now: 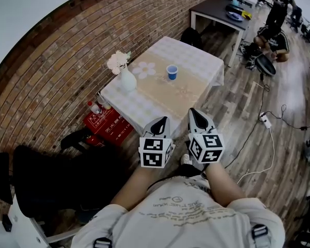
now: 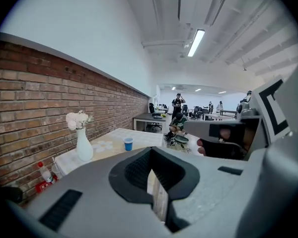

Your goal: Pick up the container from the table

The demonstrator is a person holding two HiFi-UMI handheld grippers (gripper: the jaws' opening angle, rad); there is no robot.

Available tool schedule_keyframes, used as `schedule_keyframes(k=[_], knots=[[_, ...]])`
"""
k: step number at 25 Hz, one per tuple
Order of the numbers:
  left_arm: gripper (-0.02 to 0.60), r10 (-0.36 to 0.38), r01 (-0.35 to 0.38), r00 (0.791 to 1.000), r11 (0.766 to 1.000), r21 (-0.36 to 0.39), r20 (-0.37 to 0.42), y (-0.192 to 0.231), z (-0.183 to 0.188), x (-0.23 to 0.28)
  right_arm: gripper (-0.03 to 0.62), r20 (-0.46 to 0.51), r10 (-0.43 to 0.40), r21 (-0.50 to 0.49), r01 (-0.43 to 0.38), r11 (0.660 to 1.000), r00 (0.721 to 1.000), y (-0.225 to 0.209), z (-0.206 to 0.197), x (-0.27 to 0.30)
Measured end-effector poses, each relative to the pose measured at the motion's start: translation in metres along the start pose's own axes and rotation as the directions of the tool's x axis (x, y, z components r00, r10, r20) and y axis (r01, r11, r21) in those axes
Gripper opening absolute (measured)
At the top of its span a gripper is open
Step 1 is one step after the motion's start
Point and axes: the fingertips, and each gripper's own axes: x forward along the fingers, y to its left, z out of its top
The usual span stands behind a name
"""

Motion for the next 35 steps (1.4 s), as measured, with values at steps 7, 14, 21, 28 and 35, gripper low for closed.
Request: schedule_keyframes(k=[7, 14, 21, 28, 35], knots=[[0.003, 0.019, -0.019, 1.0, 1.0, -0.022, -0.002, 0.015, 0.027, 0.051, 0.002, -0.038, 0.028, -0.002, -0.028, 1.0, 0.999, -0.03, 0.009, 0.05], [0.003, 0.061, -0.063, 0.997, 0.997, -0.042, -0.037, 0.018, 0.041, 0.103, 0.002, -0.066, 0.063, 0.02, -0.062, 0.998, 0.996, -0.072, 0.016, 0.089], [0.003, 0.097, -0.101, 0.993, 0.993, -0.066, -0.063, 0.029, 0.056, 0.158, 0.002, -0.1, 0.095, 0.028, -0.092, 0.995, 0.99, -0.11, 0.02, 0.136], [0.003, 0.114, -0.124, 0.988, 0.987, -0.098, -0.103, 0.036, 0.049, 0.189, 0.002, -0.133, 0.105, 0.04, -0.101, 0.994, 0.986, -0.135, 0.013, 0.163], [0.003, 0.109, -0.125, 0.985, 0.985, -0.117, -0.137, 0.049, 0.045, 0.212, 0.002, -0.178, 0.104, 0.029, -0.101, 0.994, 0.978, -0.139, -0.002, 0.191]])
